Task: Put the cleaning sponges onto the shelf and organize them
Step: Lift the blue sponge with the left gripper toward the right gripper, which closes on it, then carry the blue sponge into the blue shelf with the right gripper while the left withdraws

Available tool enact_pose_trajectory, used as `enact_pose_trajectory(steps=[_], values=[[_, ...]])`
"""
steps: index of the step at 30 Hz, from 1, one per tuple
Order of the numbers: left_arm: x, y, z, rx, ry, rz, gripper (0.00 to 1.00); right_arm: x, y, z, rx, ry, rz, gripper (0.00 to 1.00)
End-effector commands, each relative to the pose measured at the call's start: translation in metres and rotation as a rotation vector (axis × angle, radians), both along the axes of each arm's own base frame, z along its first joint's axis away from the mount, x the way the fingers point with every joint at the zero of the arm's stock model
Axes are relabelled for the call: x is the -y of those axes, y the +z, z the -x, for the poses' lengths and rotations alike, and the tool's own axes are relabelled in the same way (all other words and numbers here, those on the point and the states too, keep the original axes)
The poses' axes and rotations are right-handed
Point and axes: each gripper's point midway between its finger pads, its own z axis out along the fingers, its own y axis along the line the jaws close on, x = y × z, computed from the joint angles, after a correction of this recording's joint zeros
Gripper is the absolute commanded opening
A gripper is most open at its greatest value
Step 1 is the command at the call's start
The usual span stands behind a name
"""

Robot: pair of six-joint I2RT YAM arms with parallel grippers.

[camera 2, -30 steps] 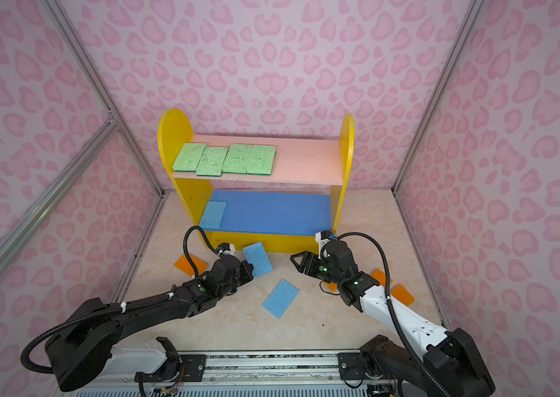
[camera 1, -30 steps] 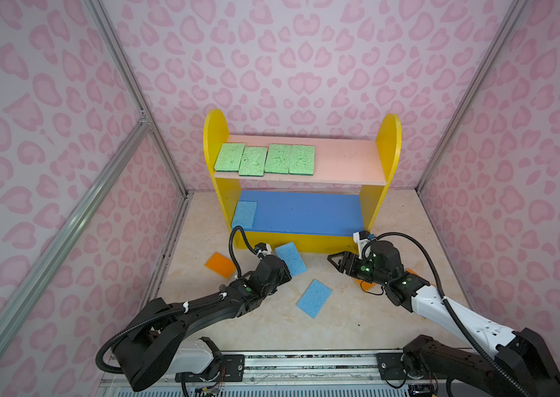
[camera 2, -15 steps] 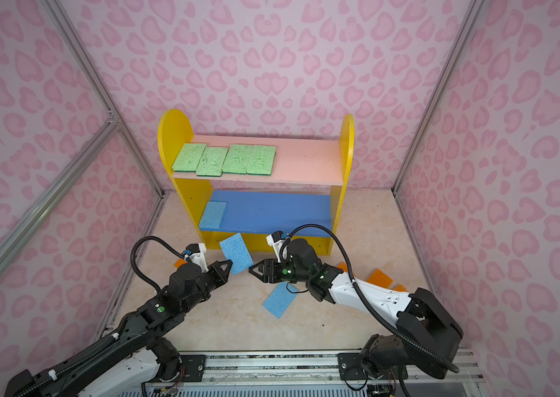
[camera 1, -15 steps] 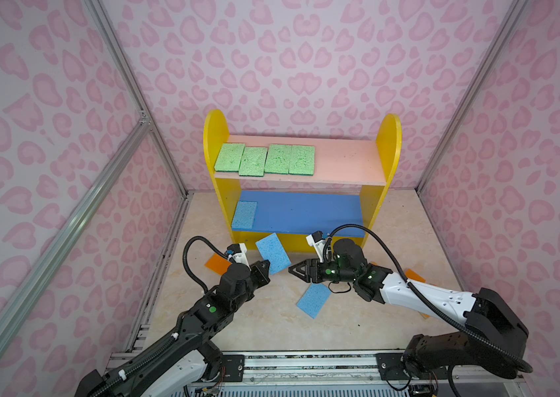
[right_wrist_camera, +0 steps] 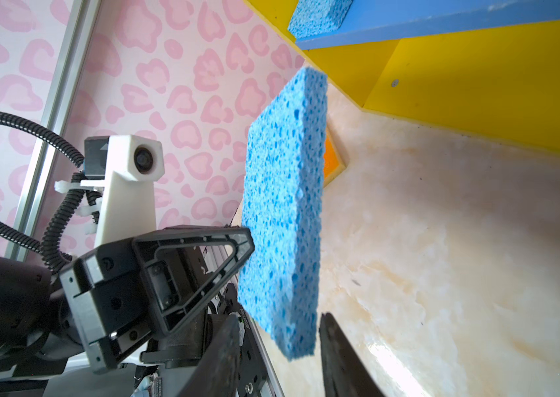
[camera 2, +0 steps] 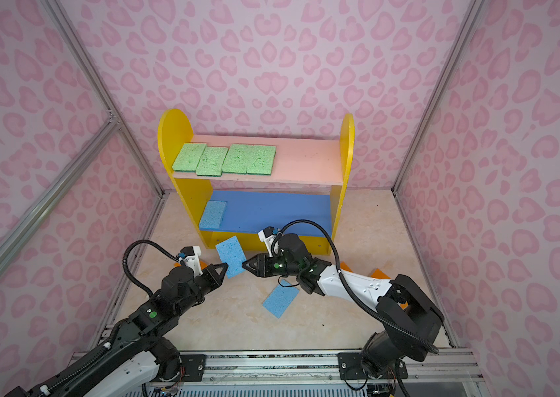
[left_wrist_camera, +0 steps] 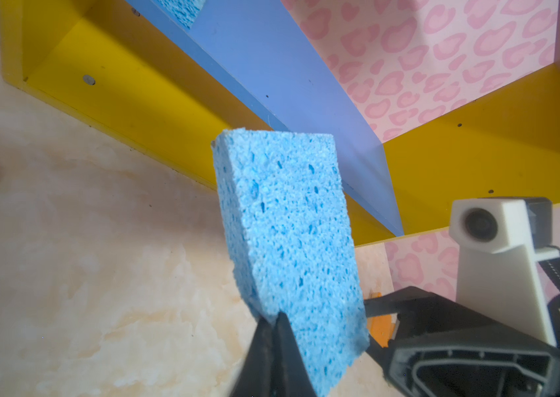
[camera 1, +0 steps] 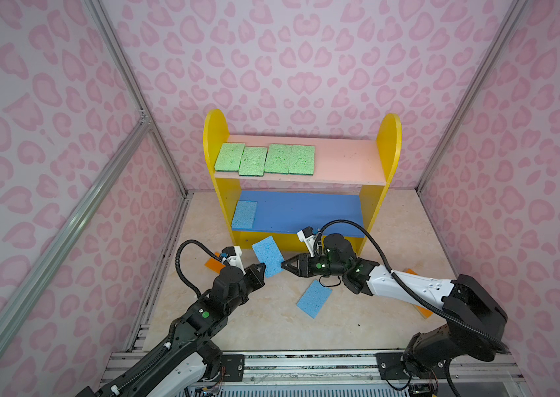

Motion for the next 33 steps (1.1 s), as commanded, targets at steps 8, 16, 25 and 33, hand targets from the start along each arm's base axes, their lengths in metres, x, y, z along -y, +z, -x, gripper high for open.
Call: enact_pose_trajectory(steps=[8,16,25,33], values=[[-0.001,0.002,0.000,0.007,-0.007,-0.001,0.04,-0.009,0.001,-0.004,-0.003,0.016,-0.031,0.17],[-0.005,-0.001,0.001,0.013,-0.007,-0.042,0.65,-0.002,-0.001,-0.016,-0.019,-0.031,-0.029,0.04],[-0.038,-0.031,0.014,-0.059,0.081,-0.150,0.99,0.007,0.003,-0.057,-0.032,-0.205,-0.023,0.01],[-0.052,-0.066,0.029,-0.122,0.106,-0.175,0.98,-0.004,0.014,-0.103,-0.044,-0.363,-0.035,0.02]])
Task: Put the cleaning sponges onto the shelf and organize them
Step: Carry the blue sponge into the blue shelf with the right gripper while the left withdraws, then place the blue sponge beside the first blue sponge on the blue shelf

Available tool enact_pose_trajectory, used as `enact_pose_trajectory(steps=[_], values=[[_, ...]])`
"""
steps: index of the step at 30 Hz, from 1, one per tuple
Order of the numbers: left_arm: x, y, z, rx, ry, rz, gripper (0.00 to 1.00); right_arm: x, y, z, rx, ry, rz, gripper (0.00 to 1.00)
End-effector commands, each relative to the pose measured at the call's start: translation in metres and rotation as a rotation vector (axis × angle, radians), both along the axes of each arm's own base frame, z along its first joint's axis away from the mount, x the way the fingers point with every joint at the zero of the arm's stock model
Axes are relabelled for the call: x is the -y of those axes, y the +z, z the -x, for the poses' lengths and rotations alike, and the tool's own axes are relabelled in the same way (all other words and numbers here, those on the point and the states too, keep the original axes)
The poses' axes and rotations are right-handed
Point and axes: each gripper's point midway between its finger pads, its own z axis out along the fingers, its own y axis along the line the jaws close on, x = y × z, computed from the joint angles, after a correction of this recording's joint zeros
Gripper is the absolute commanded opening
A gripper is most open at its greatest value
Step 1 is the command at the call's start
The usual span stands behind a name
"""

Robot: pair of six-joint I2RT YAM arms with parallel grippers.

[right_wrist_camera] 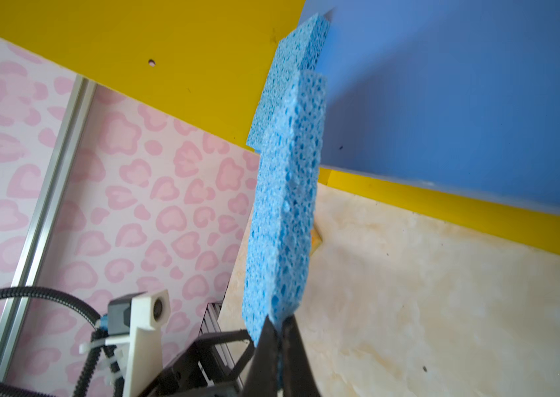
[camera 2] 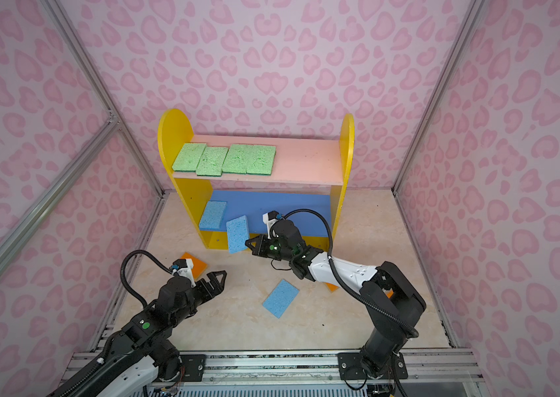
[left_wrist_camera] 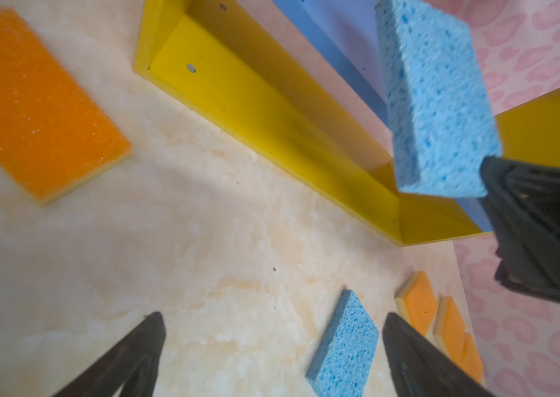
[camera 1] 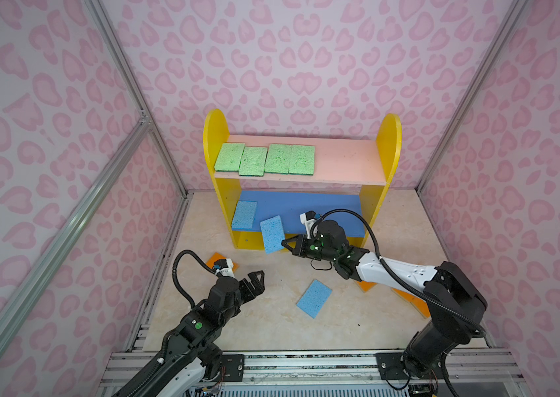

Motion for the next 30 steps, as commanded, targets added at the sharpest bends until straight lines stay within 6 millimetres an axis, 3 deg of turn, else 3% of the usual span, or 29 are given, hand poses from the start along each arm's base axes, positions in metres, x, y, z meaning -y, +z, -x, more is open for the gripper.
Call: enact_pose_trajectory(steps=[1,13,25,27,28,30], values=[[-0.010,-0.016,0.005,-0.034,0.033,-0.024,0.98,0.000,-0.002,-0.024,-0.018,-0.107,0.010,0.02],[-0.015,-0.047,0.015,-0.088,0.025,-0.056,0.98,-0.029,-0.019,-0.076,-0.086,-0.212,-0.017,0.03],[-0.016,-0.056,0.016,-0.092,0.018,-0.067,0.98,-0.046,-0.045,-0.095,-0.131,-0.221,-0.002,0.04],[-0.016,-0.057,0.016,-0.090,0.017,-0.071,0.98,-0.046,-0.049,-0.095,-0.136,-0.220,0.004,0.07],[-0.016,-0.056,0.016,-0.088,0.019,-0.069,0.98,-0.050,-0.036,-0.099,-0.117,-0.215,-0.017,0.11],[-0.017,-0.058,0.016,-0.091,0.016,-0.071,0.98,-0.051,-0.036,-0.099,-0.118,-0.211,-0.016,0.26]])
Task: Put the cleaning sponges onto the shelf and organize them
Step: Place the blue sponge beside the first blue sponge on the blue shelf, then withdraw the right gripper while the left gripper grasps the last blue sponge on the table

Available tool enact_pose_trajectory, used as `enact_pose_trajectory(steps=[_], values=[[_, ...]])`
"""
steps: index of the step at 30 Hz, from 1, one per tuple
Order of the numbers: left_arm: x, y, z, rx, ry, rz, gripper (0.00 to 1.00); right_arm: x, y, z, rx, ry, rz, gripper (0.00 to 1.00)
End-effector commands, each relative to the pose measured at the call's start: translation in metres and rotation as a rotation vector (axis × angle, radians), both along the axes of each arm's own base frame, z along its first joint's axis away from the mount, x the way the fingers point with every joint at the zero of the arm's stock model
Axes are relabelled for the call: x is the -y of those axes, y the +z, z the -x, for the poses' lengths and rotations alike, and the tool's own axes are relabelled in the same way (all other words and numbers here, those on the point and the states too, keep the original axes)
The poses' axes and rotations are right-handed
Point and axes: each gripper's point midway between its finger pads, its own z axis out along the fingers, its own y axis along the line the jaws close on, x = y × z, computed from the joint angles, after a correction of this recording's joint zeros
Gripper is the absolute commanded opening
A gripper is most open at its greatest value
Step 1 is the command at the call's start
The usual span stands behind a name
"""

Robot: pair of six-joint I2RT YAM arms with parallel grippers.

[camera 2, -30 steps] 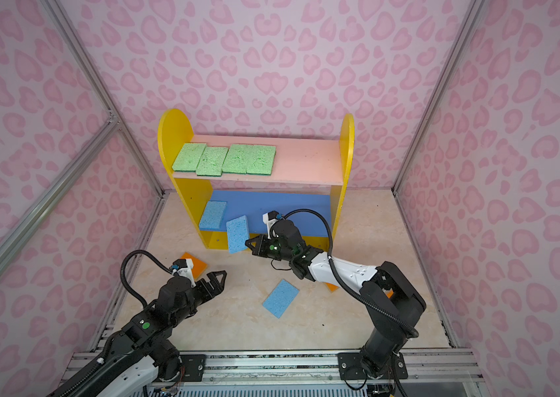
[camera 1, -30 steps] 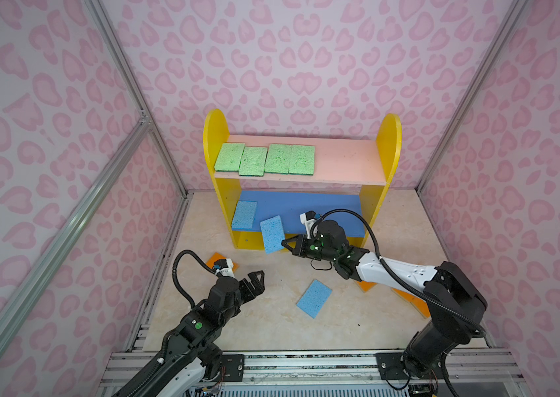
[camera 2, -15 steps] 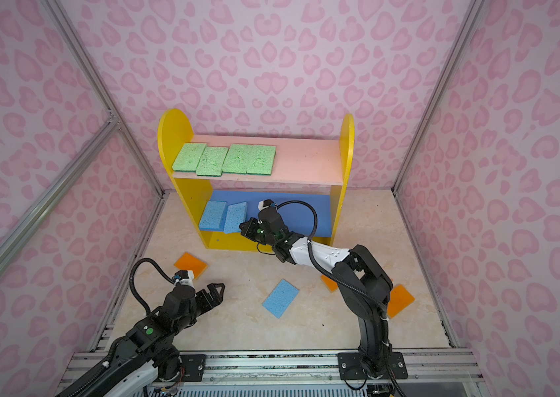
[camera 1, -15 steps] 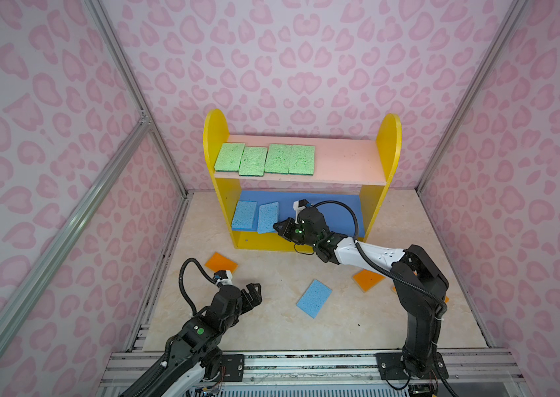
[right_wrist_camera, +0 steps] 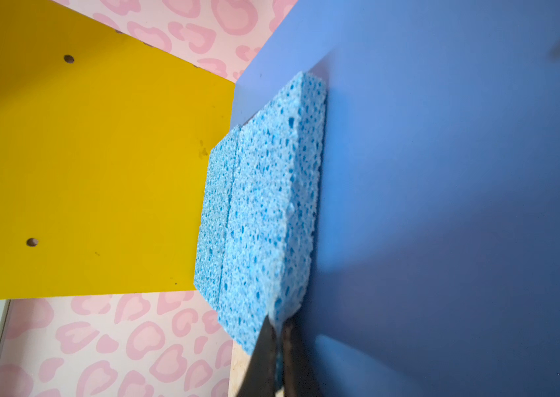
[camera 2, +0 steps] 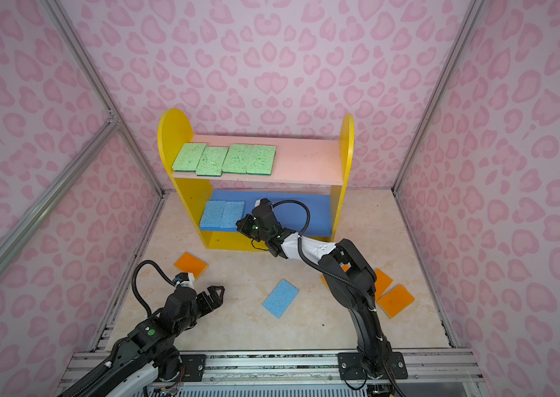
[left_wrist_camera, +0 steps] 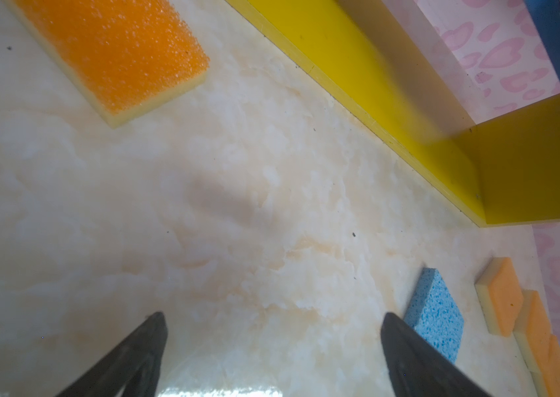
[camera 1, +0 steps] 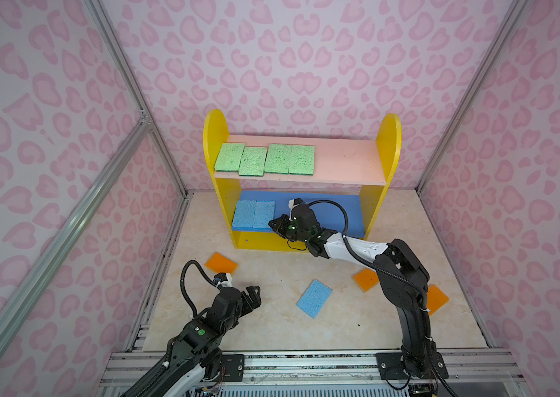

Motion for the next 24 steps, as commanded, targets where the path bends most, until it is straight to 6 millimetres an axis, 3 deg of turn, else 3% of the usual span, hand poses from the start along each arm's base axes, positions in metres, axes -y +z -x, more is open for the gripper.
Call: enact_pose_trajectory(steps=[1,4,6,7,9,17,24], values=[[0.001,0.002,-0.003,0.022,-0.004,0.001,0.98,-0.001,-0.004,0.000,-0.001,0.005,0.013,0.33],[0.002,0.002,-0.003,0.022,-0.007,0.008,0.98,0.001,-0.003,0.002,0.005,0.008,0.022,0.49],[0.003,0.002,-0.003,0.022,-0.013,0.011,0.98,0.001,0.003,0.003,0.020,0.012,0.018,0.56],[0.004,0.003,-0.003,0.024,-0.016,0.012,0.98,0.006,-0.008,0.007,0.005,0.013,0.040,0.58],[0.005,0.004,-0.003,0.027,-0.029,0.008,0.98,0.009,-0.005,0.011,0.013,0.016,0.046,0.61],[0.012,0.008,-0.003,0.029,-0.094,-0.019,0.98,0.034,0.007,0.026,0.065,0.007,0.126,0.68],[0.038,0.009,-0.005,0.011,-0.165,-0.036,0.97,0.069,0.011,0.041,0.094,-0.022,0.174,0.69]])
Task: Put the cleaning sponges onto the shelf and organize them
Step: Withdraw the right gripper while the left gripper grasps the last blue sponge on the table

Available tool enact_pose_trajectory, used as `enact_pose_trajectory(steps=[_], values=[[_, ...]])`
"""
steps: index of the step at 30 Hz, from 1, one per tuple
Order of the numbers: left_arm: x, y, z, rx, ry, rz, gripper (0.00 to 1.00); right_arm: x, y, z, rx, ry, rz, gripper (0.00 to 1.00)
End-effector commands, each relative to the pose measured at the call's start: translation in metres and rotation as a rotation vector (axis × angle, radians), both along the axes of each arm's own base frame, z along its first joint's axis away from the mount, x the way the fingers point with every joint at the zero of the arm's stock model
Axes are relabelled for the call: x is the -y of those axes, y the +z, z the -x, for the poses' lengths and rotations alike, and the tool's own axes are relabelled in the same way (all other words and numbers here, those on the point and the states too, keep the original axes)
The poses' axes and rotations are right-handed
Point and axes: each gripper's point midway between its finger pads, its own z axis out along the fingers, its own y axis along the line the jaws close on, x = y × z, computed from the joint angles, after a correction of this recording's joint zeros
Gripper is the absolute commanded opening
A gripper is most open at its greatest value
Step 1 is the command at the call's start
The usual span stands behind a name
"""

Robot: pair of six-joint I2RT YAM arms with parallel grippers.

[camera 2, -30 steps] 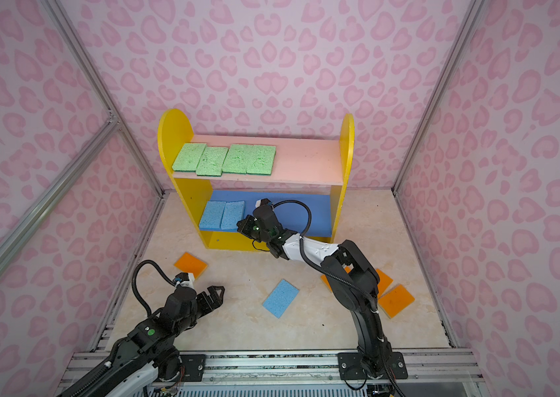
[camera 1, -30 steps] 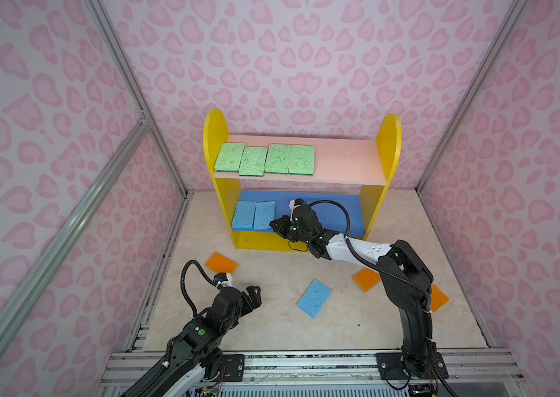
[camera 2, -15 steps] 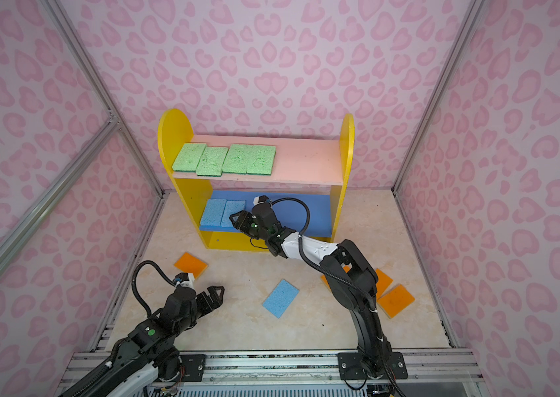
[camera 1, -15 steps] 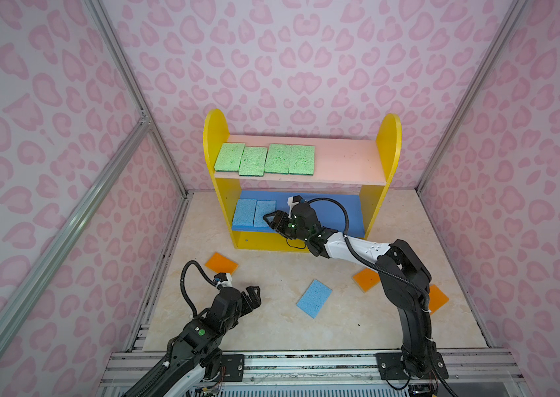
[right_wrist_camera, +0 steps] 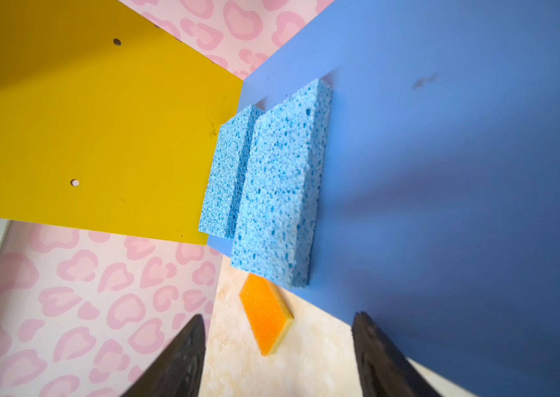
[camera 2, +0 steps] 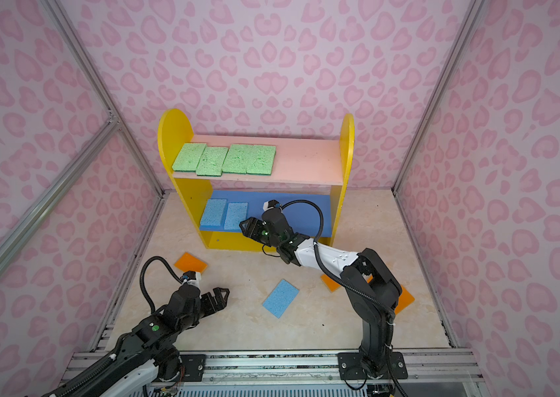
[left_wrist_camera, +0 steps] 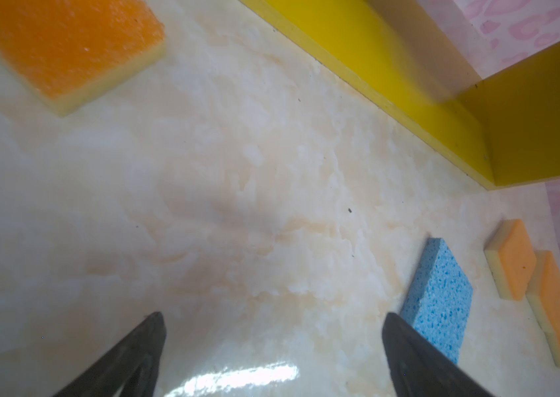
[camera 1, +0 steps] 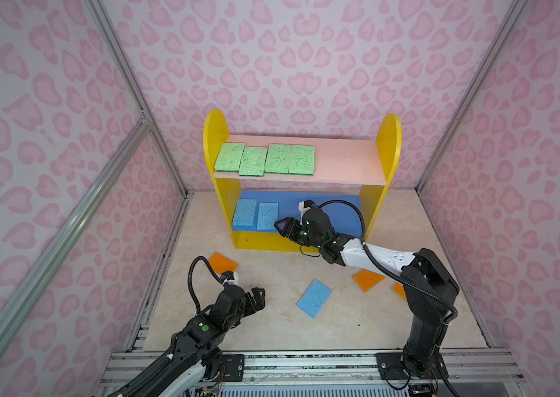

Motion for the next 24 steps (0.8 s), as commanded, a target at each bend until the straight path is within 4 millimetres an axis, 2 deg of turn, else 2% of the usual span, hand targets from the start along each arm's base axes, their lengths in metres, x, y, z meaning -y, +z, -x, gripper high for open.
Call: enact_pose_trajectory(steps=[1,4,8,17,24], values=[[0.019,0.015,-0.010,0.046,-0.038,0.006,0.93,0.017,-0.004,0.004,0.023,-0.017,0.046,0.69],[0.037,0.014,-0.010,0.029,-0.082,-0.019,0.81,0.032,-0.003,0.013,0.031,-0.020,0.052,0.69],[0.061,0.010,-0.010,0.007,-0.139,-0.041,0.60,0.048,0.003,0.029,0.055,-0.001,0.074,0.68],[0.121,0.004,-0.004,-0.022,-0.276,-0.067,0.48,0.089,0.003,0.065,0.097,0.032,0.156,0.66],[0.155,-0.009,0.000,-0.071,-0.358,-0.069,0.44,0.126,-0.007,0.076,0.081,0.005,0.157,0.66]])
